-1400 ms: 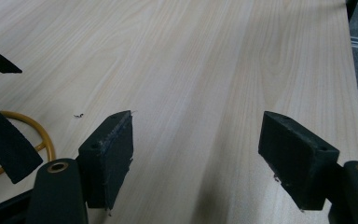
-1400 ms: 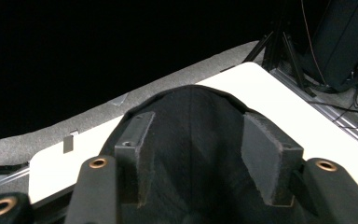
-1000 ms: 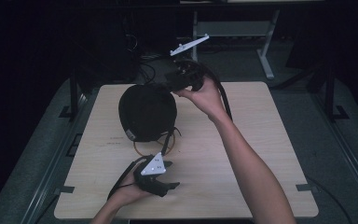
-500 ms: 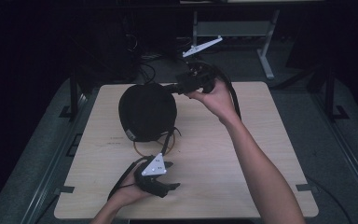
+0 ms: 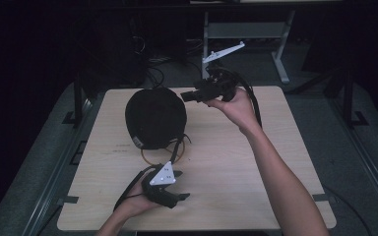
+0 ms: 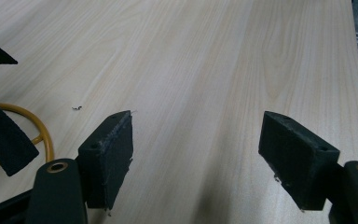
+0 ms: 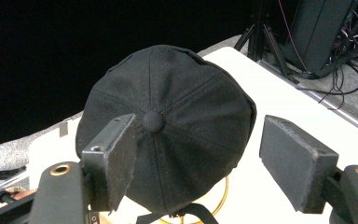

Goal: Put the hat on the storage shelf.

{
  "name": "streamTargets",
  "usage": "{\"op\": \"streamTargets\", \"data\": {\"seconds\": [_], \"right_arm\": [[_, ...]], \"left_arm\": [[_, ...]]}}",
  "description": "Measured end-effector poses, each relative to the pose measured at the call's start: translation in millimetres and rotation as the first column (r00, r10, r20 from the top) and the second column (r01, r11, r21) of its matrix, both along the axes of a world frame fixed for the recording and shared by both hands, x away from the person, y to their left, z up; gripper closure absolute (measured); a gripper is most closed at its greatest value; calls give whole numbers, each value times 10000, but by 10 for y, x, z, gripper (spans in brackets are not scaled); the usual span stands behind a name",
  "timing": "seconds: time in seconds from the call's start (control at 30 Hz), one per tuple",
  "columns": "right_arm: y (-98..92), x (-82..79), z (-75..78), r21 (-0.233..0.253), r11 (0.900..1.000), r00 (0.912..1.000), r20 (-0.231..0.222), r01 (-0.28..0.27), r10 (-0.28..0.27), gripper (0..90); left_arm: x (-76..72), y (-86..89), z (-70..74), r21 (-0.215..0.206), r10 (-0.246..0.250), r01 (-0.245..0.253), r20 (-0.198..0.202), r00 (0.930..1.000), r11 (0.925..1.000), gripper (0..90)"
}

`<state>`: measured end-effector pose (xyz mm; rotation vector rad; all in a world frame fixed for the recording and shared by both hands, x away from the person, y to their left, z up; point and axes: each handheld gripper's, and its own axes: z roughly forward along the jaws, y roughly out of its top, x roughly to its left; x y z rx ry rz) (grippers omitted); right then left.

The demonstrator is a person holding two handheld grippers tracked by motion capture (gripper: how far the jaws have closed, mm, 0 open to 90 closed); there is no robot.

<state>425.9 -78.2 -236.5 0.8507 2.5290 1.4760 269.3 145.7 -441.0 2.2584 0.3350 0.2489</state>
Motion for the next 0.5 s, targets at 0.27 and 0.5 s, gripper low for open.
{"op": "streamTargets", "data": {"seconds": [0.27, 0.5], "right_arm": [[-105, -30, -45, 11, 9999, 9999, -81, 122, -122, 266], [-190, -48, -89, 22, 9998, 9997, -121, 198, -198, 261]], "left_arm": [[-1, -4, -6, 34, -12, 12, 8, 10000, 10000, 258], [-3, -6, -11, 0, -20, 20, -5, 10000, 10000, 257]]}}
